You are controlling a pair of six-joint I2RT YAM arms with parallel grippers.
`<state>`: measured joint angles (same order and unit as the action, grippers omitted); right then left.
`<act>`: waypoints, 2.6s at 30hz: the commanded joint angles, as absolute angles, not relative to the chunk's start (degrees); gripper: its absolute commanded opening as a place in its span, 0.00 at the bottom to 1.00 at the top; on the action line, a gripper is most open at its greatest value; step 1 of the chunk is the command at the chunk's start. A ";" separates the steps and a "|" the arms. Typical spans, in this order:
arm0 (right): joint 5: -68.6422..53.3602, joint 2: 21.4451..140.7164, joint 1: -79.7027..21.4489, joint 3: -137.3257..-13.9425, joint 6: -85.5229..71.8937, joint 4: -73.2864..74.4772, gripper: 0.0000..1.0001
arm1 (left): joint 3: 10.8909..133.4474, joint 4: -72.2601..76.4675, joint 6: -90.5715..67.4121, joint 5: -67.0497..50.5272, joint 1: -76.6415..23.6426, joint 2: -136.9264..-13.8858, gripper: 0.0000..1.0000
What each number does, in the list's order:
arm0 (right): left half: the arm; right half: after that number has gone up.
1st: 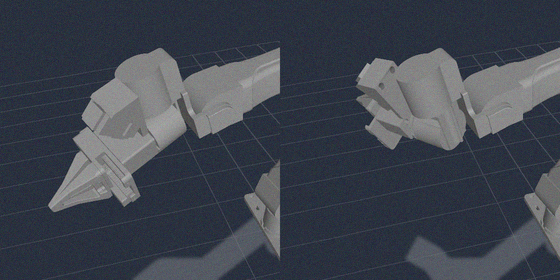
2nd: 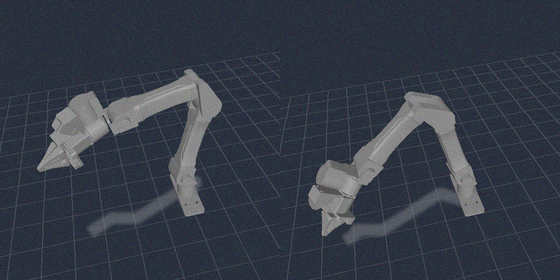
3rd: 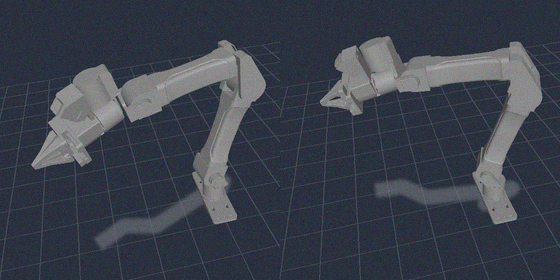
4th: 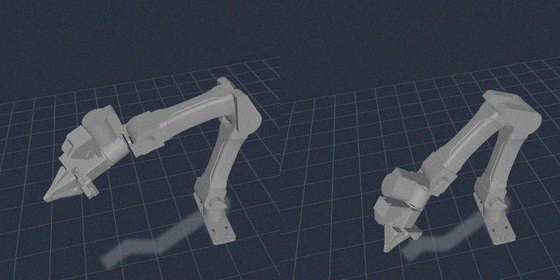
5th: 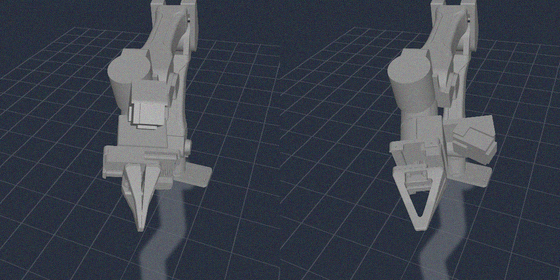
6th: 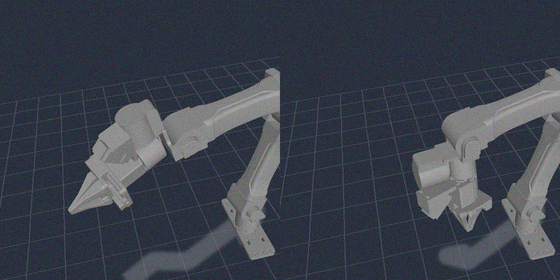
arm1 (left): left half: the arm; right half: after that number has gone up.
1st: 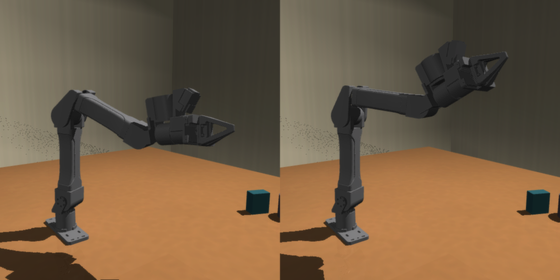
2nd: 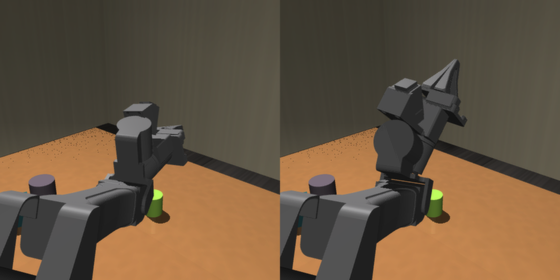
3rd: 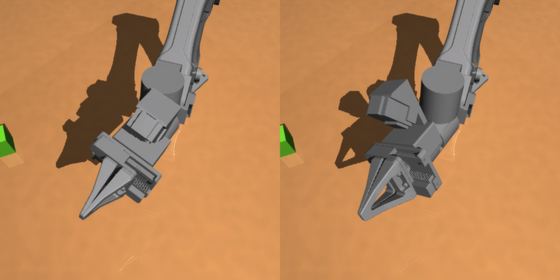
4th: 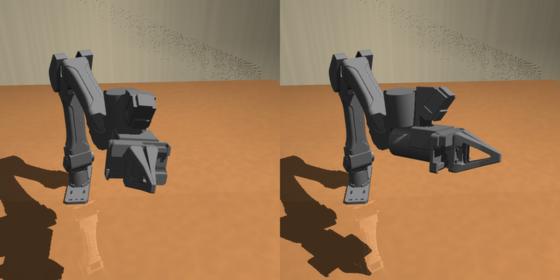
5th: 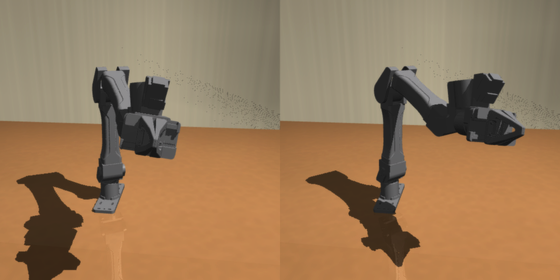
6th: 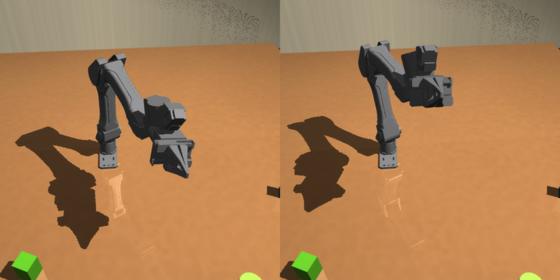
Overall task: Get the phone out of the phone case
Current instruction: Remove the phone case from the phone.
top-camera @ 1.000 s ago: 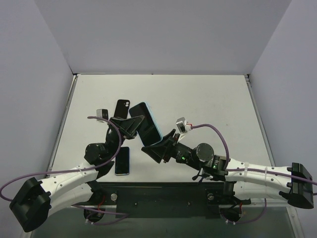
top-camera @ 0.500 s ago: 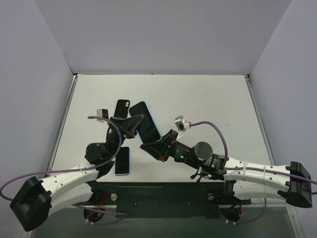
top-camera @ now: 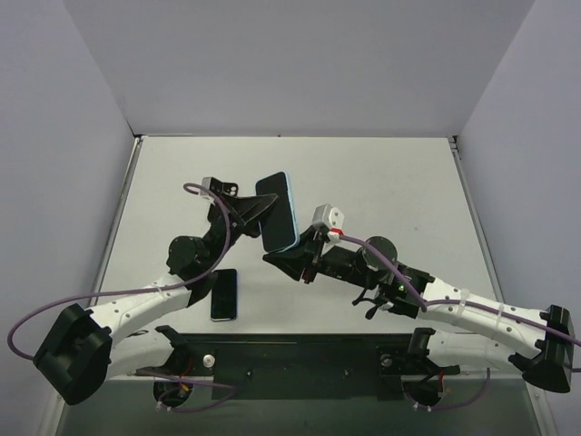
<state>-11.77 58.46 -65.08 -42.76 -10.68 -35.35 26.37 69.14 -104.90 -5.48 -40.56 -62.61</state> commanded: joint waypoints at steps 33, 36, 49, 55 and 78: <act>-26.02 43.50 -59.85 -44.65 -29.70 -15.38 0.84 | 35.95 45.88 -80.07 -21.62 -37.97 -45.61 0.00; -24.18 44.20 -59.94 -46.49 -29.97 -16.00 0.84 | 36.47 45.79 -79.72 -21.62 -37.88 -45.88 0.00; -26.63 50.71 -59.94 -50.89 -29.00 -17.58 0.45 | 37.44 44.47 -80.33 -21.80 -37.88 -46.23 0.00; -26.72 51.59 -59.85 -51.24 -28.13 -17.93 0.25 | 37.53 44.38 -81.73 -21.45 -37.97 -46.14 0.00; -11.79 58.53 -59.68 -62.39 15.20 4.66 0.00 | 37.79 61.34 -108.28 -30.76 -37.97 -49.39 0.00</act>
<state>-27.62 55.13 -61.28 -60.58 2.90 -1.37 35.51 50.59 -97.10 -25.30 -36.18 -52.42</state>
